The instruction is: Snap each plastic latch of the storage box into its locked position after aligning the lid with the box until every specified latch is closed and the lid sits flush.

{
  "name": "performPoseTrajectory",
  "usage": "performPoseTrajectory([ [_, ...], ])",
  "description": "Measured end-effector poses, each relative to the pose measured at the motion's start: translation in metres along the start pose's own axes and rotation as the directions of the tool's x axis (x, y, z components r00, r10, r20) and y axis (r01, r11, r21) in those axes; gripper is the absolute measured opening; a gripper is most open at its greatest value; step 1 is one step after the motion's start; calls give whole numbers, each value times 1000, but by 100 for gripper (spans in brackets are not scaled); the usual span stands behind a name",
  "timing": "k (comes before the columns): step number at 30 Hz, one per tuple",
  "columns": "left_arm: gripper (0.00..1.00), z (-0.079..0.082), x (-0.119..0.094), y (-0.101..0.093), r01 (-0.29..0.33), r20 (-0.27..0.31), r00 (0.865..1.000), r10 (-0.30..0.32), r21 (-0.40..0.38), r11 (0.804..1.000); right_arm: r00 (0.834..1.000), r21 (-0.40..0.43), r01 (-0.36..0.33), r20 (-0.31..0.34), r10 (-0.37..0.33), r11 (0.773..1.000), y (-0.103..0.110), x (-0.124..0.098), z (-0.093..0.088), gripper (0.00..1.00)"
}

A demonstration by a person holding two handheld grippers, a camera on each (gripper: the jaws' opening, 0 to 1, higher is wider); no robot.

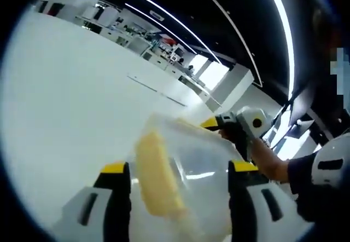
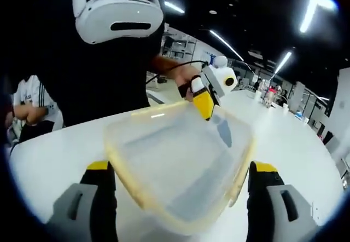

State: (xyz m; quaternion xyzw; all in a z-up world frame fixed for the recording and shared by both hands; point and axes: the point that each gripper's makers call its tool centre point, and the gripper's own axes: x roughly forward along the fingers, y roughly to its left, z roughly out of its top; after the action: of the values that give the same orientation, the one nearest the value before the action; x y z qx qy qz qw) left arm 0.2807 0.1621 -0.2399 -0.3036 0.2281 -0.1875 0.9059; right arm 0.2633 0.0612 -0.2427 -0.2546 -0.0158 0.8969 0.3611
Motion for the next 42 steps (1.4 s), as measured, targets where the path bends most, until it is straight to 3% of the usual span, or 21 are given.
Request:
performPoseTrajectory([
  [12, 71, 1, 0, -2, 5, 0, 1000, -5, 41, 999, 991, -43, -5, -136, -1, 999, 1, 8, -4, 100],
  [29, 70, 2, 0, -2, -5, -14, 1000, 6, 61, 998, 994, -23, -30, -102, 28, 999, 2, 7, -5, 95],
  [32, 70, 2, 0, -2, -6, -12, 1000, 7, 58, 998, 991, -25, -35, -127, 32, 999, 2, 6, -6, 95],
  [42, 70, 1, 0, -5, -10, -7, 1000, 11, 60, 998, 995, -13, -52, -84, 50, 999, 5, 3, -6, 94],
])
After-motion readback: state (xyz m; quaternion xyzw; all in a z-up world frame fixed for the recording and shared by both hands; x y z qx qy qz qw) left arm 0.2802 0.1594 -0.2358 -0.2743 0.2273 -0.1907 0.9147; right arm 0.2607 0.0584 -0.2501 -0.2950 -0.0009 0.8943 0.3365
